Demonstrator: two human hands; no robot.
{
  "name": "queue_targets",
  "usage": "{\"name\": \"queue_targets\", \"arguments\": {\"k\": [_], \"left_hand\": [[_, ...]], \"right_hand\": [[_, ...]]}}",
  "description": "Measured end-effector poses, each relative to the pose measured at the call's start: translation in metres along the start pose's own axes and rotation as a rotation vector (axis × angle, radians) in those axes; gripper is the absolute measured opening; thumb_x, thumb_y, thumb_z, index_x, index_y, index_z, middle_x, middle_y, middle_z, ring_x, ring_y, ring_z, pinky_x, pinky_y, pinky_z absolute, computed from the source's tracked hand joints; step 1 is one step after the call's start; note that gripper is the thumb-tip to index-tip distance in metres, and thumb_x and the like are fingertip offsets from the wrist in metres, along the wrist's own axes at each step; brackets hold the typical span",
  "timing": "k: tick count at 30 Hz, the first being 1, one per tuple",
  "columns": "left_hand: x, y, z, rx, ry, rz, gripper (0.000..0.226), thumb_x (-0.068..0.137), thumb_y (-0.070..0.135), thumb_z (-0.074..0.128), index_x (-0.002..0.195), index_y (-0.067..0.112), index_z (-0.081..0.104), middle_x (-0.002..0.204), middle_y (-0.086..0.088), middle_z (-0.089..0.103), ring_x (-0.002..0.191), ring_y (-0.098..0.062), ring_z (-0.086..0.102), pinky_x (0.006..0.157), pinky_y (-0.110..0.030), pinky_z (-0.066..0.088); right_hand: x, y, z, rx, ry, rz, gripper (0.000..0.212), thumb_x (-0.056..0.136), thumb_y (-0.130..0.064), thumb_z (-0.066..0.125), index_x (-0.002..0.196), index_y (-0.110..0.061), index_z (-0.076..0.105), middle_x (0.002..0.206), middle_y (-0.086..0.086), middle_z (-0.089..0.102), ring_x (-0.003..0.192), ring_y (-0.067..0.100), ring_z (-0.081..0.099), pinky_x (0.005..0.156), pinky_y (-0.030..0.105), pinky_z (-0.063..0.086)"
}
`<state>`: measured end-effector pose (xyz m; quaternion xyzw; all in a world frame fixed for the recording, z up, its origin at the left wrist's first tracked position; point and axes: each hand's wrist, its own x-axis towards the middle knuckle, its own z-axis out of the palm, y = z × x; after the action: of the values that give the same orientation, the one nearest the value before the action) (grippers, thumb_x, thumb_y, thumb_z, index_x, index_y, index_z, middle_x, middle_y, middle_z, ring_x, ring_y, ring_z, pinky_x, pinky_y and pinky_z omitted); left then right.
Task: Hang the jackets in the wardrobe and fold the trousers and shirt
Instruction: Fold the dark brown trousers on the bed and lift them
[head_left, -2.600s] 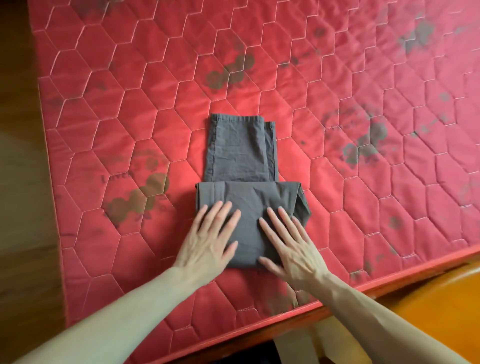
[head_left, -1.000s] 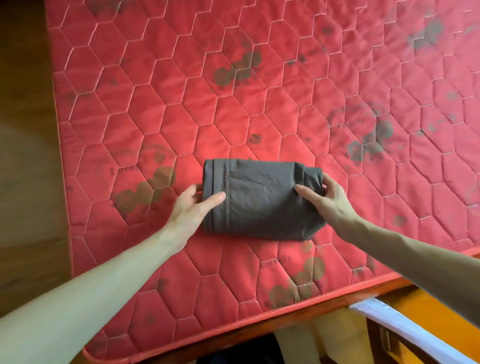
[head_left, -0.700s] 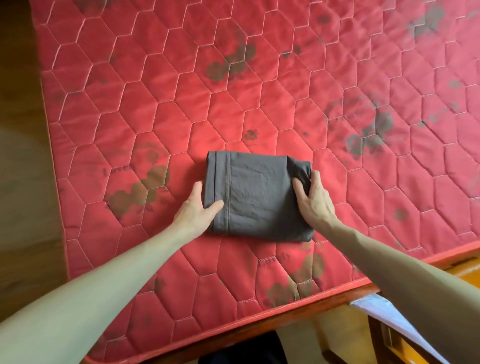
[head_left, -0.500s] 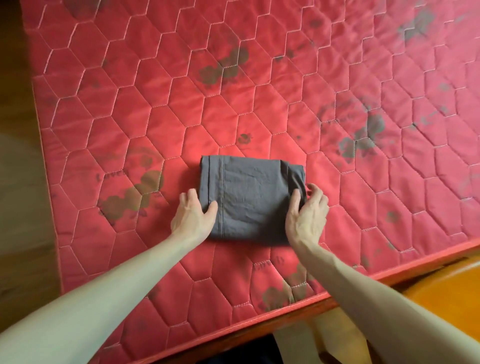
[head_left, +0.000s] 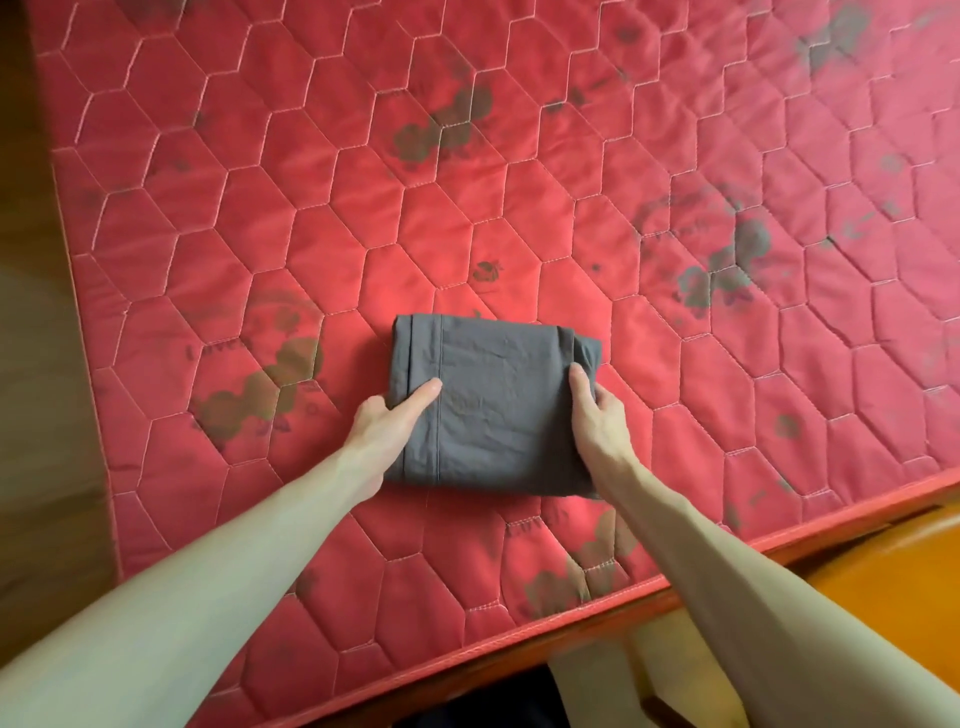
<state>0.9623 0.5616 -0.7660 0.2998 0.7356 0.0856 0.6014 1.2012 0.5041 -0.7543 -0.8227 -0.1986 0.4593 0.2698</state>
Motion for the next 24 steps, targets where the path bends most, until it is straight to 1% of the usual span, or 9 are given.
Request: {"name": "queue_targets", "arguments": {"k": [3,5,7,9,12,15,17,21,24], "left_hand": [[-0.002,-0.010,-0.004,-0.086,-0.101,-0.014,0.050,0.074,0.063,0.085,0.097,0.029,0.057,0.100,0.020,0.066,0.093,-0.002,0.063,0.093,-0.030,0.042],[-0.006,-0.014,-0.008,-0.141,-0.196,0.005,0.058,0.069,0.060,0.089,0.112,0.026,0.069,0.108,0.013,0.079,0.097,-0.003,0.074,0.087,-0.029,0.052],[-0.010,-0.015,-0.012,-0.133,-0.227,0.060,0.068,0.064,0.061,0.088,0.121,0.028,0.070,0.111,0.014,0.079,0.101,-0.003,0.075,0.092,-0.032,0.054],[-0.017,-0.014,-0.015,-0.117,-0.212,0.107,0.069,0.065,0.061,0.087,0.124,0.030,0.068,0.112,0.017,0.078,0.103,-0.001,0.074,0.097,-0.032,0.053],[-0.033,-0.006,-0.022,-0.122,-0.198,0.140,0.066,0.071,0.058,0.085,0.127,0.029,0.067,0.114,0.016,0.078,0.107,-0.004,0.073,0.103,-0.035,0.053],[-0.059,0.014,-0.034,-0.138,-0.168,0.173,0.067,0.067,0.064,0.084,0.121,0.030,0.065,0.113,0.015,0.077,0.107,-0.004,0.072,0.103,-0.034,0.051],[-0.080,0.030,-0.043,-0.138,-0.115,0.172,0.077,0.063,0.072,0.080,0.122,0.027,0.058,0.120,0.016,0.070,0.117,-0.008,0.064,0.104,-0.034,0.045],[-0.136,0.062,-0.068,-0.144,-0.083,0.223,0.101,0.066,0.078,0.070,0.146,0.021,0.051,0.144,0.011,0.056,0.136,-0.013,0.050,0.114,-0.035,0.035],[-0.192,0.094,-0.100,-0.189,-0.055,0.274,0.085,0.068,0.078,0.067,0.136,0.028,0.067,0.132,0.011,0.070,0.129,-0.014,0.061,0.119,-0.040,0.040]], "right_hand": [[0.001,-0.001,-0.003,0.147,-0.101,0.077,0.051,0.101,-0.064,0.049,0.093,-0.019,0.071,0.087,-0.016,0.068,0.085,0.007,0.062,0.072,0.024,0.045],[-0.003,-0.003,-0.005,0.242,-0.192,0.137,0.045,0.093,-0.072,0.057,0.097,-0.030,0.075,0.088,-0.023,0.077,0.083,-0.001,0.071,0.065,0.016,0.047],[-0.007,-0.001,-0.006,0.279,-0.266,0.119,0.042,0.085,-0.065,0.074,0.110,-0.031,0.074,0.098,-0.018,0.080,0.085,0.000,0.075,0.061,0.014,0.055],[-0.013,-0.001,-0.006,0.307,-0.274,0.078,0.044,0.081,-0.048,0.087,0.115,-0.025,0.071,0.102,-0.009,0.081,0.090,0.008,0.078,0.063,0.018,0.058],[-0.025,-0.009,-0.010,0.332,-0.265,0.032,0.041,0.080,-0.035,0.090,0.113,-0.022,0.070,0.100,-0.005,0.081,0.090,0.012,0.079,0.065,0.021,0.060],[-0.043,-0.032,-0.020,0.371,-0.265,0.008,0.037,0.080,-0.030,0.090,0.110,-0.020,0.071,0.100,-0.001,0.081,0.087,0.014,0.079,0.064,0.022,0.060],[-0.060,-0.054,-0.030,0.373,-0.276,-0.032,0.039,0.079,-0.030,0.091,0.111,-0.019,0.071,0.102,0.001,0.081,0.090,0.017,0.079,0.067,0.025,0.061],[-0.108,-0.113,-0.056,0.370,-0.276,-0.141,0.046,0.075,-0.030,0.093,0.114,-0.019,0.070,0.104,0.002,0.081,0.094,0.020,0.079,0.071,0.029,0.062],[-0.155,-0.161,-0.074,0.380,-0.299,-0.219,0.045,0.075,-0.028,0.092,0.114,-0.020,0.070,0.103,0.000,0.081,0.093,0.019,0.079,0.069,0.025,0.061]]}}
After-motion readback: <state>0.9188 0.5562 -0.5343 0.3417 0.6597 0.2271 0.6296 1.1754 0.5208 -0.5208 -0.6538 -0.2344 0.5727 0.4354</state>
